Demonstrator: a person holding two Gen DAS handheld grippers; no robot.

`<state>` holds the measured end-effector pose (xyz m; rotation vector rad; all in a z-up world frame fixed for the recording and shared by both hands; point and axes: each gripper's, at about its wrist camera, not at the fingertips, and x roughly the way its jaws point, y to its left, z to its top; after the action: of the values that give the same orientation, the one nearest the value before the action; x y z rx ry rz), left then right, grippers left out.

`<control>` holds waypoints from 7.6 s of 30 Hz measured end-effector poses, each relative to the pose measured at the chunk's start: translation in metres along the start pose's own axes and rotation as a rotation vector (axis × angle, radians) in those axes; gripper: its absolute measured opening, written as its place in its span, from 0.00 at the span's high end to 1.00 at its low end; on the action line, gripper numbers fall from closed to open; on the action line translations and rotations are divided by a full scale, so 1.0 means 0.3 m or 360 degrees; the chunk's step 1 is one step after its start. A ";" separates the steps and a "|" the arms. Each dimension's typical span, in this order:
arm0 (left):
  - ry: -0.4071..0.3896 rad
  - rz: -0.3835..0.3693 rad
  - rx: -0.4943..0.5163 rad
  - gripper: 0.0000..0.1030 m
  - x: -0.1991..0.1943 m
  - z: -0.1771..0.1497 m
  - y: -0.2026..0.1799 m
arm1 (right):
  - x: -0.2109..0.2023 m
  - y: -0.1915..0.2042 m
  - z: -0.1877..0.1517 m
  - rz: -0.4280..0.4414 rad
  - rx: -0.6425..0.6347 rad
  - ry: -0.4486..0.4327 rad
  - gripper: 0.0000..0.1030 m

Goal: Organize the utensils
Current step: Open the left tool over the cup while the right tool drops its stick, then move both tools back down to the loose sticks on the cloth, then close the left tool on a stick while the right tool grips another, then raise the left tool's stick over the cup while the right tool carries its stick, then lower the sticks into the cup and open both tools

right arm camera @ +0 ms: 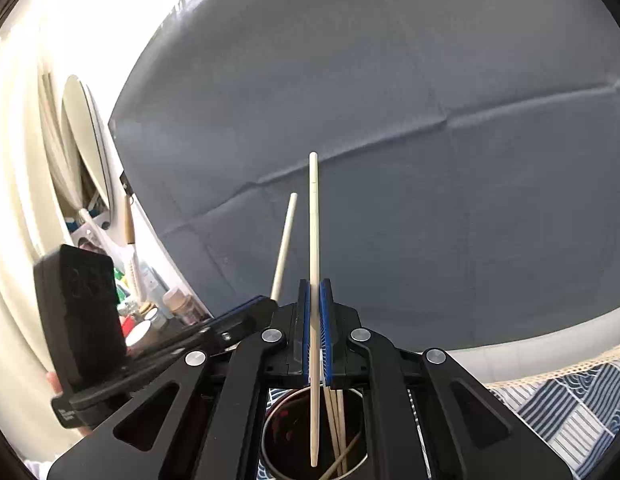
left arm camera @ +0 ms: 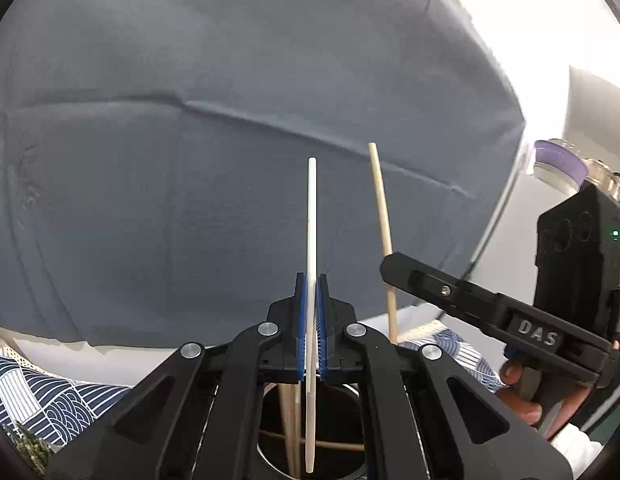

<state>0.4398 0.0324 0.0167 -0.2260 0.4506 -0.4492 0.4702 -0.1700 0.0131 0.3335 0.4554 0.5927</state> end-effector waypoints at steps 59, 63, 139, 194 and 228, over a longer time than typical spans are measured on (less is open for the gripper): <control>0.0937 0.0379 -0.0117 0.06 -0.287 -0.703 0.041 | -0.218 -0.002 -0.629 -0.0584 0.0026 0.0806 0.15; 0.1013 0.0398 -0.0046 0.06 -0.282 -0.760 0.027 | -0.223 -0.007 -0.722 -0.0605 0.0027 0.0916 0.15; 0.0654 0.0556 -0.0140 0.96 -0.334 -0.211 0.022 | -0.396 0.167 -0.052 -0.0556 0.0040 0.0364 0.95; -0.0080 0.0078 0.0150 0.95 0.131 0.103 -0.066 | -0.137 0.116 -0.037 -0.0399 -0.0088 0.0517 0.95; 0.0346 0.0213 0.0139 0.76 -0.088 -0.128 -0.006 | 0.028 0.027 -0.140 -0.0357 -0.0111 0.0600 0.91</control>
<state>0.4001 0.0388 -0.0066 -0.0615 0.6536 -0.3628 0.4517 -0.1515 -0.0218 0.0997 0.8212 0.4504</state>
